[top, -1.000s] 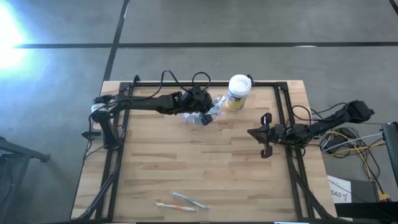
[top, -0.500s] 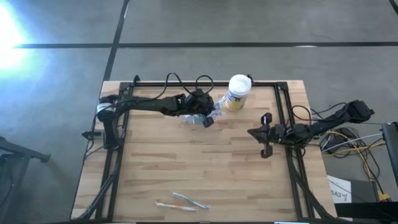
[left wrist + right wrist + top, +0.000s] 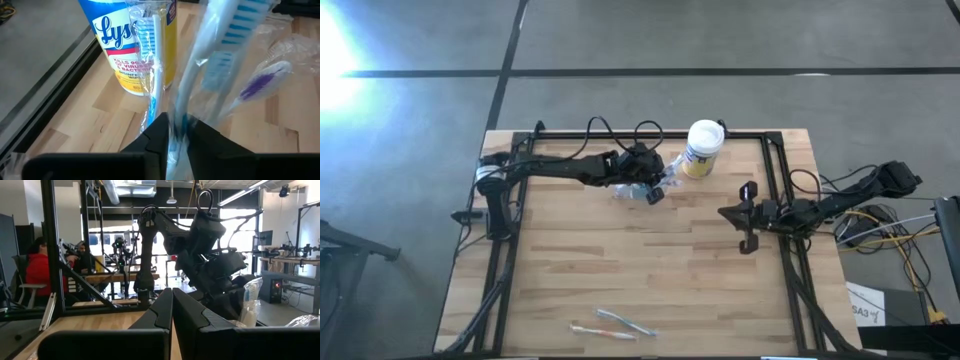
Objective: Pick & Place toothbrushing station
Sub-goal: Put the blue toothbrush into the right section of the transparent organizer
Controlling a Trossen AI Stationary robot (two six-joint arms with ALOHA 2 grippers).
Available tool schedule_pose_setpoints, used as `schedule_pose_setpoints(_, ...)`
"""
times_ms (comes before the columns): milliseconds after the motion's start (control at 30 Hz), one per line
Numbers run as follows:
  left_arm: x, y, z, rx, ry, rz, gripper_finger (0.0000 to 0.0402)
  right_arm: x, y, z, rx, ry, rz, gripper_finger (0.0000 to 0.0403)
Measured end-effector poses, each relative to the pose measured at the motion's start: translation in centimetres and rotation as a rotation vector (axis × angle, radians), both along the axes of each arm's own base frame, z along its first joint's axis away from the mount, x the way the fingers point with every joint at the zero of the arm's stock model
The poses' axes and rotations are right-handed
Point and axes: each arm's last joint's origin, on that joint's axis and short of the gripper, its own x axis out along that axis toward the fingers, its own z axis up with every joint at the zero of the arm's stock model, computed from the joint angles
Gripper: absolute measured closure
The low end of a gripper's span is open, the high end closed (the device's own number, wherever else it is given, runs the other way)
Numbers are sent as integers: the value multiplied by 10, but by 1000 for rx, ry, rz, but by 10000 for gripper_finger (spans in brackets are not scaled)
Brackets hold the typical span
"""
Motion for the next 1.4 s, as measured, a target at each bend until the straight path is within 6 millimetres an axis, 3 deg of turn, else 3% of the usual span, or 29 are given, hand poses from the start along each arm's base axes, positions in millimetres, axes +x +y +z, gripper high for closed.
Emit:
schedule_pose_setpoints(533,1,0,13,21,-24,4,197,0,0,0,0,1,-1,394)
schedule_pose_setpoints(867,-19,-4,64,52,-72,23,181,0,0,0,1,1,-2,394)
schedule_pose_setpoints(1000,-25,-8,74,53,-88,16,182,0,0,0,1,-1,-2,394)
schedule_pose_setpoints(1200,-26,-11,62,27,-71,-8,181,0,0,0,2,-2,-2,394)
schedule_pose_setpoints(1400,-29,-12,33,27,-90,-7,181,0,0,0,1,-2,1,394)
